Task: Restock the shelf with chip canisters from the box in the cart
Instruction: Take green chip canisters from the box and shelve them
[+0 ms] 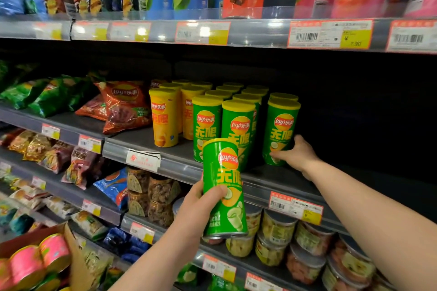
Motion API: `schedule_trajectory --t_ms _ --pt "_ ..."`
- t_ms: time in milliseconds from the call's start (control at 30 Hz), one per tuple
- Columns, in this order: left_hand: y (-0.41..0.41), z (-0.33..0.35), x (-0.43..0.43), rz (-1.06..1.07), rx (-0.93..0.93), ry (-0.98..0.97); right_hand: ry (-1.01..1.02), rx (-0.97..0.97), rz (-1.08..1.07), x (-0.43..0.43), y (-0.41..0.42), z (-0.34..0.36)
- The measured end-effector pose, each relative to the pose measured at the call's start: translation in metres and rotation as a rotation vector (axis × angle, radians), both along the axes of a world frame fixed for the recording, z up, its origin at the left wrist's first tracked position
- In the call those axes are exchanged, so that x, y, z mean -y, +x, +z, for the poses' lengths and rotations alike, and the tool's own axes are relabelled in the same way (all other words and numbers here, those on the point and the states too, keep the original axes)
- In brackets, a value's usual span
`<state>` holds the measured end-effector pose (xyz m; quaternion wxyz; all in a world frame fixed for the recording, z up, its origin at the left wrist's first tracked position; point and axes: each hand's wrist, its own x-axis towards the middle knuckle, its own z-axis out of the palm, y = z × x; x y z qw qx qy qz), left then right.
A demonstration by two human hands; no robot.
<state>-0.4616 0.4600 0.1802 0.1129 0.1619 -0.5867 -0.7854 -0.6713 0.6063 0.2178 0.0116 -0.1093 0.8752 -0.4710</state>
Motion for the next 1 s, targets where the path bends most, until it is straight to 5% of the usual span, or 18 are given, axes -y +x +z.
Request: schedule_trajectory --t_ms 467,600,767,1000 --pt "-0.009 0.006 -0.009 -0.066 -0.040 -0.008 -0.046 -0.035 -0.049 -0.011 0.015 0.007" --pt "-0.021 0.008 -0.020 -0.106 -0.064 0.014 -0.101 -0.021 0.148 -0.020 0.044 0.018" --pt "-0.035 0.018 -0.037 -0.147 -0.112 -0.042 -0.158 0.323 0.426 -0.025 0.079 0.026" --pt "-0.052 0.024 -0.050 -0.174 -0.250 -0.237 -0.304 0.194 0.356 -0.037 0.083 0.033"
